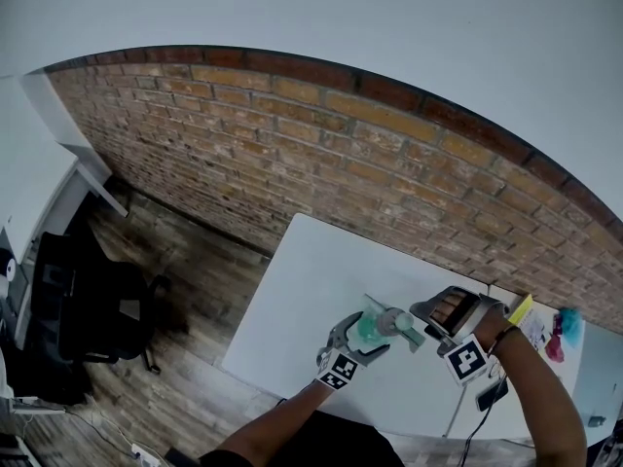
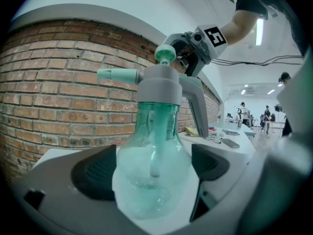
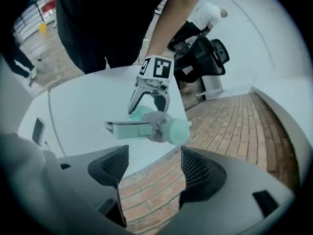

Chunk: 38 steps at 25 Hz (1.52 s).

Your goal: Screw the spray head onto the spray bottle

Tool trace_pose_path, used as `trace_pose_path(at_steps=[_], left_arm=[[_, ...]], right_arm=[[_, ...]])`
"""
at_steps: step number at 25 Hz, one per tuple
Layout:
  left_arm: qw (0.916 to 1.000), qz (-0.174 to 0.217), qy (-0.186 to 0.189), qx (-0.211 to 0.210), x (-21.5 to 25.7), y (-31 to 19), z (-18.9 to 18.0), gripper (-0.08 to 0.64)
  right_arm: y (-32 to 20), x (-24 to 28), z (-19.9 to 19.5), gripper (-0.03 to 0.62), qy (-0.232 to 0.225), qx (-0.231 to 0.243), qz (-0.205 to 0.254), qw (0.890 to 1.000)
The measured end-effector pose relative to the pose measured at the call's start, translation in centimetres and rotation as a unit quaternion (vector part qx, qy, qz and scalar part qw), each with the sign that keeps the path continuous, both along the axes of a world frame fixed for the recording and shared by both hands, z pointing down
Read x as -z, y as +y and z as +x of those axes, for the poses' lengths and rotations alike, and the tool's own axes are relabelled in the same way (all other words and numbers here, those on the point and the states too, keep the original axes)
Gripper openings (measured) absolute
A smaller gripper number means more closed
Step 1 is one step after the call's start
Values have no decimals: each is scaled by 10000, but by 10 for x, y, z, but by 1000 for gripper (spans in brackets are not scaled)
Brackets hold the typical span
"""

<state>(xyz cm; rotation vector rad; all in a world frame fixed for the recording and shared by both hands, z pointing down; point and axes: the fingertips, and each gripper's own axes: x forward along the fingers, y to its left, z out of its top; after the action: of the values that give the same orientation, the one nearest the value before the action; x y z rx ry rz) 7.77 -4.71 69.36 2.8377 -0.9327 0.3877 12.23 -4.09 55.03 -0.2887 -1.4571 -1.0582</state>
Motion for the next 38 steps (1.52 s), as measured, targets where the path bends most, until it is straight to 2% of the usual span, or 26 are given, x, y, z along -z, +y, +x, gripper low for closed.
trace_pose_path(at_steps=[2, 3, 5, 6, 9, 12, 14, 16, 18, 20, 24, 28, 30, 32, 35, 38], left_arm=[[10000, 7, 3, -7, 1, 0, 1, 480], [10000, 11, 5, -10, 1, -1, 1, 480], [10000, 16, 11, -5, 0, -1, 0, 480], [10000, 11, 11, -1, 0, -1, 0, 480], [10000, -3, 14, 1, -1, 0, 0, 480], [10000, 26, 25, -44, 0, 0, 1, 480], [10000, 34, 16, -62, 0, 0, 0, 480], [10000, 25, 11, -69, 0, 1, 0, 480], [10000, 31, 20, -89, 0, 1, 1, 480], [9999, 45, 22, -120, 0, 1, 0, 480], [9999, 49, 46, -116, 0, 1, 0, 480], [9999, 56, 55, -130, 0, 2, 1, 480], [9998, 60, 72, -182, -1, 2, 1, 480], [9995, 33, 172, -270, 1, 2, 1, 480], [9986, -20, 352, -383, 2, 5, -7, 480], [9980, 24, 94, -626, -13, 25, -26, 480]], right_arm=[[7, 1, -13, 330, -21, 372, -22, 9993], [4, 5, -24, 330, -69, 674, 169, 9976], [-8, 16, -50, 330, -167, 1434, 769, 9865], [-9, 16, -57, 330, -130, 1713, 863, 9813], [-4, -1, -57, 330, 355, 2377, 755, 9677], [0, -20, -46, 330, 937, 2953, 644, 9486], [3, -31, -45, 330, 1103, 3186, 568, 9397], [5, -41, -46, 330, 1187, 3265, 477, 9365], [7, -51, -46, 328, 1280, 3162, 349, 9394], [7, -60, -46, 327, 1369, 2816, 167, 9496], [8, -60, -51, 327, 1395, 1852, -343, 9721], [6, -56, -57, 325, 914, 568, -1001, 9891], [5, -54, -59, 325, 596, -81, -1376, 9887], [5, -52, -58, 325, 420, -438, -1598, 9853], [5, -52, -58, 325, 326, -592, -1679, 9835], [4, -52, -58, 324, 223, -735, -1746, 9816]])
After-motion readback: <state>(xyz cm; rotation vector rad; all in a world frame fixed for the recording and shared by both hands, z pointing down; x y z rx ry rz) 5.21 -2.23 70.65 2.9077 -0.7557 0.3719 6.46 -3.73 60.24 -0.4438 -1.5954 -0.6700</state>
